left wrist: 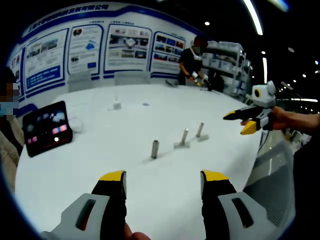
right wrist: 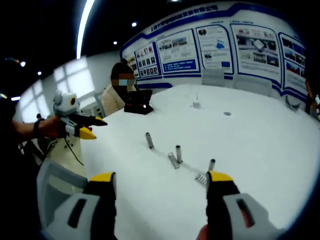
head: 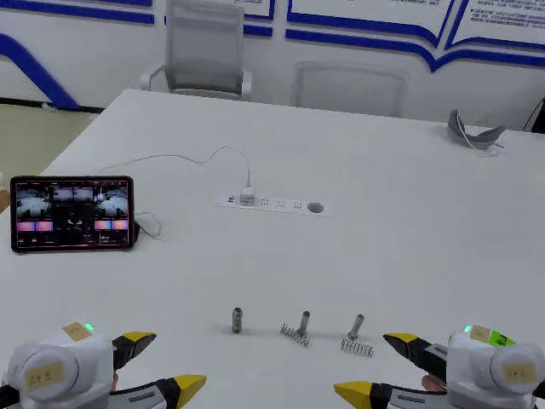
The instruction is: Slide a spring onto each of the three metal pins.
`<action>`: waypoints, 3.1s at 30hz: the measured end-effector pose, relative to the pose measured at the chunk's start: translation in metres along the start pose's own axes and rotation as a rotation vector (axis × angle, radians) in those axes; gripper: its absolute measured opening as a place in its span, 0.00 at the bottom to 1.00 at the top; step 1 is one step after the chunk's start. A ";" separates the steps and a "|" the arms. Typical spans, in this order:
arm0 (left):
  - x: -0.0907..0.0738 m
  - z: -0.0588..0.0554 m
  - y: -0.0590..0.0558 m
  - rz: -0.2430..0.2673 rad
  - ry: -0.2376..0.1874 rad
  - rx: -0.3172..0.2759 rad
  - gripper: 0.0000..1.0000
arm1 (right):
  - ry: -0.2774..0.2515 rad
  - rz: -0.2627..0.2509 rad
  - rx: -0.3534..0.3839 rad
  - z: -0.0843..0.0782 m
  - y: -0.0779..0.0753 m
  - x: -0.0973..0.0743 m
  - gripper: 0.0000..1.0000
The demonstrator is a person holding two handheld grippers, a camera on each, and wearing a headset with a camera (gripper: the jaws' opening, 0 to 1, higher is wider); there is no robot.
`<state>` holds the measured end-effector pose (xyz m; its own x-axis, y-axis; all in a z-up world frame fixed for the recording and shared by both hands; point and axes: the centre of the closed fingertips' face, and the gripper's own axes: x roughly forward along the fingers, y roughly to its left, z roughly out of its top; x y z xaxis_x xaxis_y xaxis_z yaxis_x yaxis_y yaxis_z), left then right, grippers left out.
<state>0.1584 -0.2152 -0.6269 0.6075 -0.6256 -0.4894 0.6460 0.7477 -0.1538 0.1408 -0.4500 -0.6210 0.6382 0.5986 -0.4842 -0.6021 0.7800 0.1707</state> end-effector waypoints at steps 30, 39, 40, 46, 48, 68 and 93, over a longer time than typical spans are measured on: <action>-0.016 0.008 0.017 0.059 0.054 0.042 0.62 | 0.045 -0.044 0.075 -0.023 -0.006 -0.025 0.77; -0.011 0.011 0.002 0.051 0.058 0.051 0.63 | 0.085 0.014 0.036 -0.019 0.019 -0.001 0.76; -0.010 0.011 0.000 0.047 0.057 0.056 0.63 | 0.093 0.017 0.026 -0.020 0.021 0.001 0.76; 0.001 0.016 -0.015 0.009 0.062 0.094 0.62 | 0.107 0.030 -0.026 -0.017 0.031 0.007 0.76; 0.007 0.016 -0.021 -0.012 0.071 0.109 0.62 | 0.101 0.022 -0.021 -0.016 0.028 0.006 0.76; 0.080 0.011 -0.088 -0.212 0.150 0.283 0.61 | 0.141 0.013 -0.030 -0.030 0.017 -0.009 0.76; 0.161 0.012 -0.105 -0.265 0.207 0.355 0.54 | 0.113 -0.029 0.030 -0.032 -0.002 -0.026 0.75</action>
<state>0.1939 -0.3969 -0.6795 0.3196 -0.6998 -0.6389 0.9055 0.4242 -0.0116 0.1109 -0.4730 -0.6362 0.5958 0.5529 -0.5826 -0.5684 0.8027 0.1806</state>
